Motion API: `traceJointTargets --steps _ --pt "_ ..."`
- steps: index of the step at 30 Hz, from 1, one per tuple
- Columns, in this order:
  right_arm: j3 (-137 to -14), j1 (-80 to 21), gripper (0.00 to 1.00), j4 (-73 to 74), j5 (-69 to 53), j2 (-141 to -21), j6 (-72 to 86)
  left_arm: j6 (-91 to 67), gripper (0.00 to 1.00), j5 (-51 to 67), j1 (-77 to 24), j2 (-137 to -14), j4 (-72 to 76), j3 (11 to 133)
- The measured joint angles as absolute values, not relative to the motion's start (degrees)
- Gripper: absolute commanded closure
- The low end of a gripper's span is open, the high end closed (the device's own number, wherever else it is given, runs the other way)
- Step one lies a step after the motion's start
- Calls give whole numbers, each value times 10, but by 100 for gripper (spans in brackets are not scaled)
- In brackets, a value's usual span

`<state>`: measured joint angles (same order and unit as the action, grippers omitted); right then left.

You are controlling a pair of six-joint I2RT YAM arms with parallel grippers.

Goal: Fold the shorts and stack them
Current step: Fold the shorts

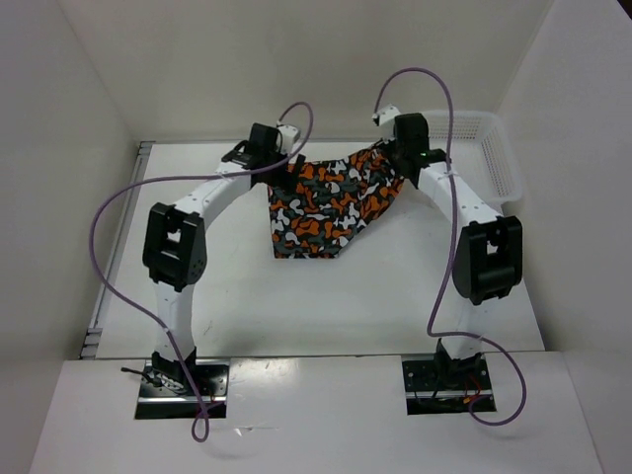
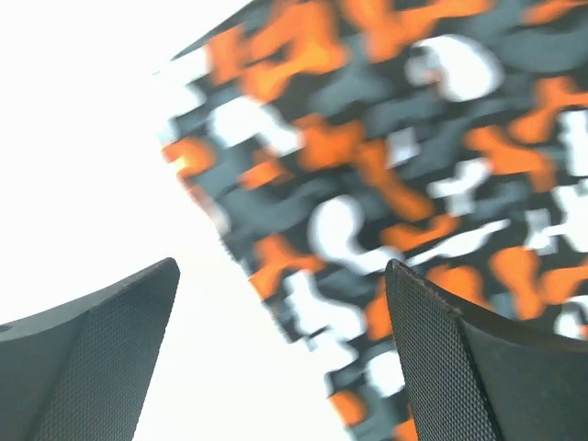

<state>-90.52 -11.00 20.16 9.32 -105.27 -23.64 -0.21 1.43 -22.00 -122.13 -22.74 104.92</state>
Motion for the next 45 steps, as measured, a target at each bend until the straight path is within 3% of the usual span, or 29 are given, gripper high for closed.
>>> traceJointTargets --steps 4,8,9,12,13,17,19,29,32,35,36,38,42,45 --pt "-905 -172 100 192 123 -1054 -280 -2 1 -25 -181 -1178 -200 968" --pt "-905 -237 100 178 146 -1063 -321 -3 10 -32 -169 -1191 -200 879" --pt "-905 -252 100 176 150 -1066 -329 -7 20 -30 -169 -1198 -202 864" --pt "-908 -296 100 173 161 -1083 -349 -5 37 -19 -170 -1200 -188 860" --pt "-914 -311 100 175 161 -1092 -354 -5 49 -14 -170 -1200 -187 860" --pt "-947 -350 100 184 156 -1121 -355 -16 67 12 -167 -1206 -182 862" --pt "-961 -357 100 196 144 -1130 -356 -18 69 22 -164 -1209 -178 864" --pt "-1043 -383 97 310 7 -1181 -406 -18 61 53 -136 -1213 -163 865" --pt "-1046 -404 82 335 -24 -1189 -431 -17 61 59 -129 -1213 -162 866" --pt "-1053 -434 68 345 -51 -1202 -446 -15 53 61 -130 -1213 -161 866" --pt "-1058 -443 56 347 -61 -1206 -446 -15 43 63 -130 -1213 -161 866" --pt "-1073 -449 25 355 -76 -1213 -440 -13 39 67 -123 -1213 -159 866" --pt "-1115 -452 19 361 -112 -1218 -423 -5 18 63 -117 -1213 -159 867" --pt "-1130 -452 19 361 -129 -1213 -405 0 11 47 -114 -1213 -171 873"
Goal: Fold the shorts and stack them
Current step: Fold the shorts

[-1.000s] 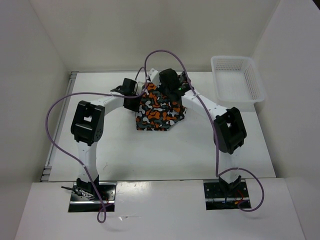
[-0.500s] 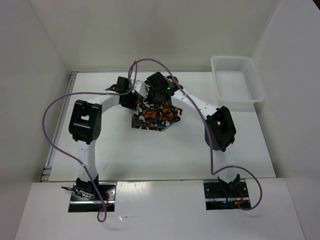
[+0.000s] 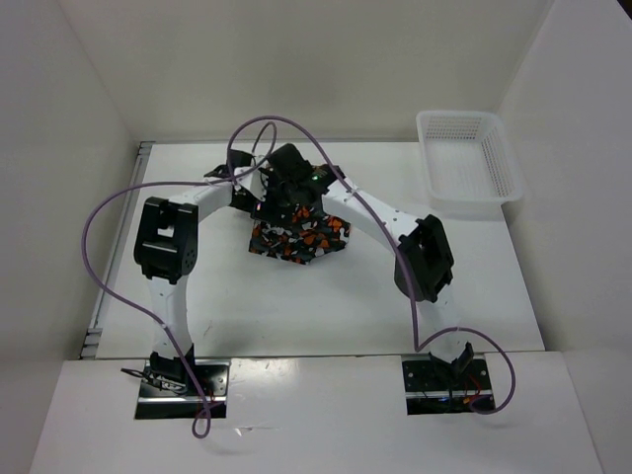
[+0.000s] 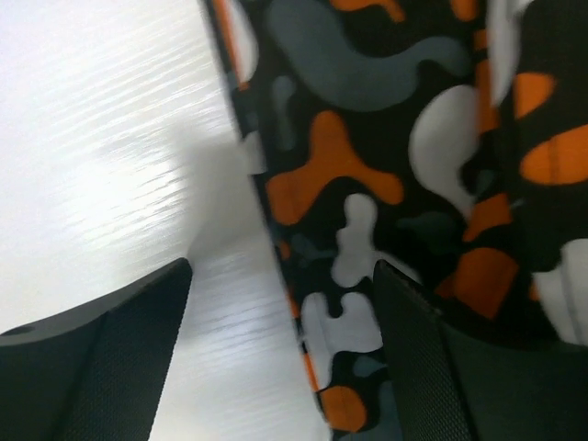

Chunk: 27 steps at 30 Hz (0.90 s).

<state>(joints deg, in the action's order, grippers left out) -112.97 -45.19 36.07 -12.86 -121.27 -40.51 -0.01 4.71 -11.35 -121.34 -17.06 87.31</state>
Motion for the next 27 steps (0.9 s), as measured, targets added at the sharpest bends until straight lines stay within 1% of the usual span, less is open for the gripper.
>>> traceJointTargets --steps 3,4,10,13,14,18,24,27 --pt "-1117 -454 21 359 -130 -1197 -391 0 10 32 -98 -1213 -203 890" --pt "-1096 -454 21 355 -128 -1182 -389 -1 10 29 -90 -1213 -217 901" --pt "-958 -443 28 327 -123 -1063 -384 -2 8 20 -41 -1211 -285 996" --pt "-905 -427 28 302 -113 -1030 -385 -2 4 51 -39 -1201 -316 1031" --pt "-890 -422 28 289 -110 -1028 -386 -2 1 66 -44 -1196 -327 1037" --pt "-840 -408 28 252 -88 -1042 -390 -2 1 104 -81 -1186 -351 1039" --pt "-820 -403 28 219 -73 -1086 -397 -2 1 126 -116 -1236 -358 1039" --pt "-820 -403 28 202 -73 -1102 -399 -3 8 127 -114 -1269 -358 1039"
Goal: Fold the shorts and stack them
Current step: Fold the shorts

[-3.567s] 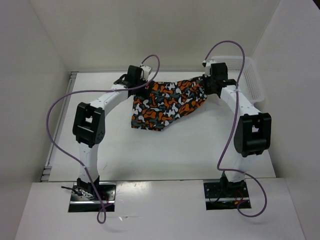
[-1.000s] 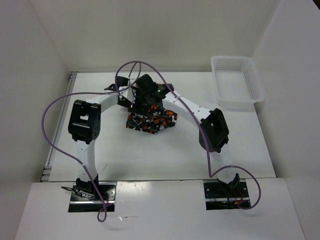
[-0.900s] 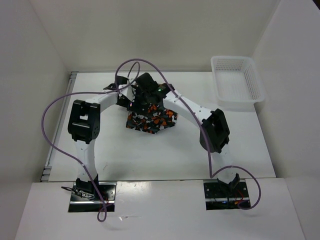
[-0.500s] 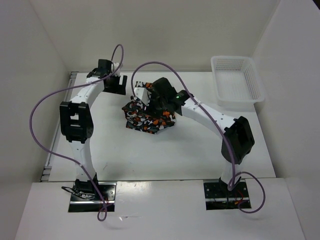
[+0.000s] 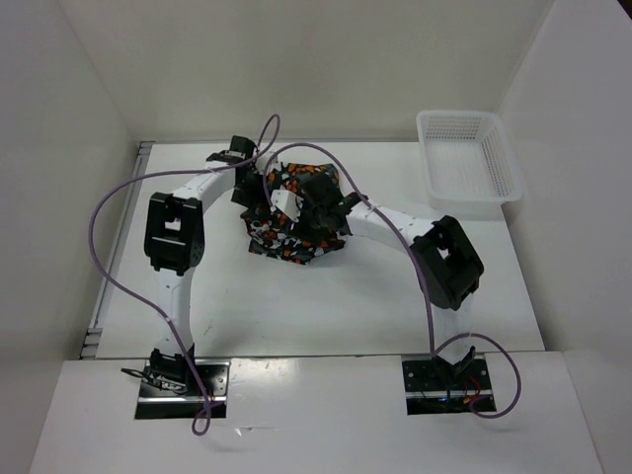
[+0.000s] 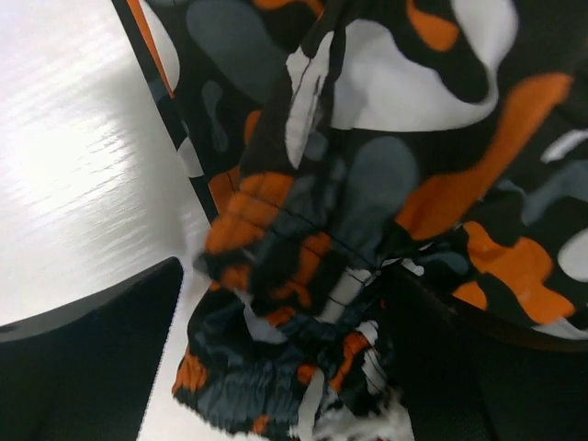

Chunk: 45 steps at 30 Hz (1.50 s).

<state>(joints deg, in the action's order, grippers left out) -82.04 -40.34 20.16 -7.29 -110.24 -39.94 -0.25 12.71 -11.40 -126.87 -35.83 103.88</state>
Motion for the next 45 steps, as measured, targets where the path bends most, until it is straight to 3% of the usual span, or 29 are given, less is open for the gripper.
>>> traceJointTargets --steps 1,5,7,10,13,14,16,19,21,24,33,36,37,38,41,43,45 --pt "-820 -403 28 199 -73 -1108 -399 -3 19 126 -113 -1279 -358 1039" --pt "-828 -403 28 193 -74 -1126 -400 -3 43 127 -114 -1291 -357 1039" --pt "-835 -403 28 189 -73 -1136 -400 -3 67 130 -114 -1291 -361 1038" --pt "-837 -403 31 182 -73 -1143 -400 -1 91 139 -114 -1290 -366 1038" --pt "-836 -403 44 175 -70 -1146 -402 -2 100 143 -114 -1286 -376 1041" --pt "-835 -403 52 173 -68 -1147 -402 -3 100 143 -114 -1284 -381 1044" --pt "-826 -403 58 166 -63 -1147 -403 -3 100 144 -114 -1282 -396 1059" --pt "-810 -403 56 160 -53 -1147 -402 -2 100 146 -117 -1271 -410 1085" --pt "-799 -403 49 158 -49 -1146 -402 -2 100 147 -119 -1260 -417 1100" --pt "-778 -403 46 160 -46 -1142 -410 -2 94 149 -124 -1247 -424 1122" --pt "-756 -403 48 162 -54 -1127 -416 -2 65 138 -145 -1243 -434 1140" --pt "-756 -403 57 157 -52 -1127 -415 -1 54 126 -146 -1243 -425 1126" --pt "-756 -403 61 154 -50 -1128 -415 -1 43 121 -146 -1243 -422 1117" --pt "-756 -403 71 151 -45 -1129 -414 -1 39 116 -146 -1243 -421 1107" --pt "-755 -403 92 133 -26 -1134 -418 -3 32 103 -145 -1243 -421 1082" --pt "-754 -403 100 129 -18 -1136 -421 -2 31 97 -142 -1243 -419 1074" --pt "-750 -403 100 127 -13 -1137 -423 -2 28 91 -138 -1243 -419 1068"
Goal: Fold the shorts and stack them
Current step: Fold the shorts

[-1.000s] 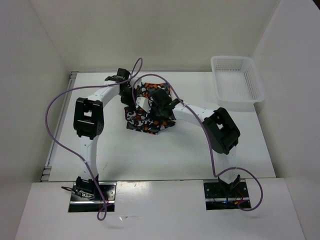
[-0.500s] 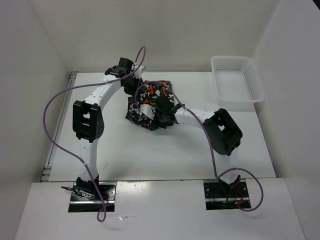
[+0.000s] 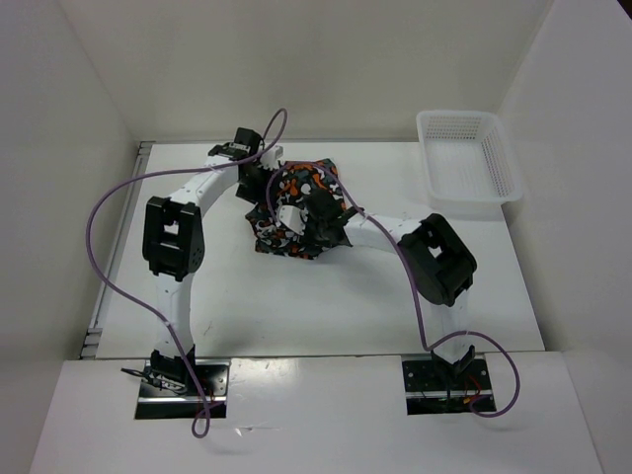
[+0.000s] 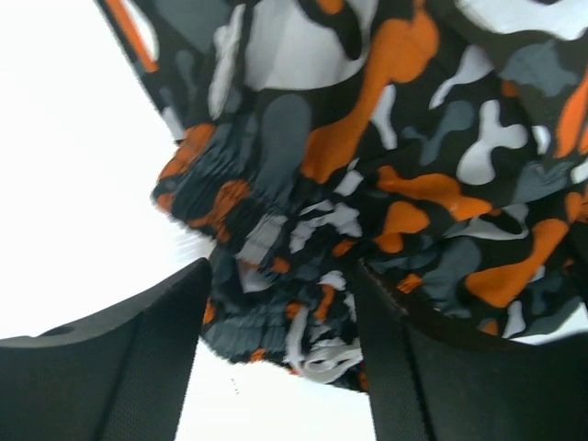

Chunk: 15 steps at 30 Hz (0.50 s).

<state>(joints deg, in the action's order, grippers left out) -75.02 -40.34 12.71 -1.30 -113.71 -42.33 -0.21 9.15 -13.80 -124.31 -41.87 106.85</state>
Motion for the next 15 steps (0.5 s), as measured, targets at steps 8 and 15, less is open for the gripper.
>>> traceJointTargets --steps 8,15 --pt "-737 -403 100 127 -7 -1137 -439 -3 37 102 -104 -1253 -436 1068" --pt "-737 -403 100 128 -2 -1135 -454 -2 34 151 -89 -1288 -463 1061"
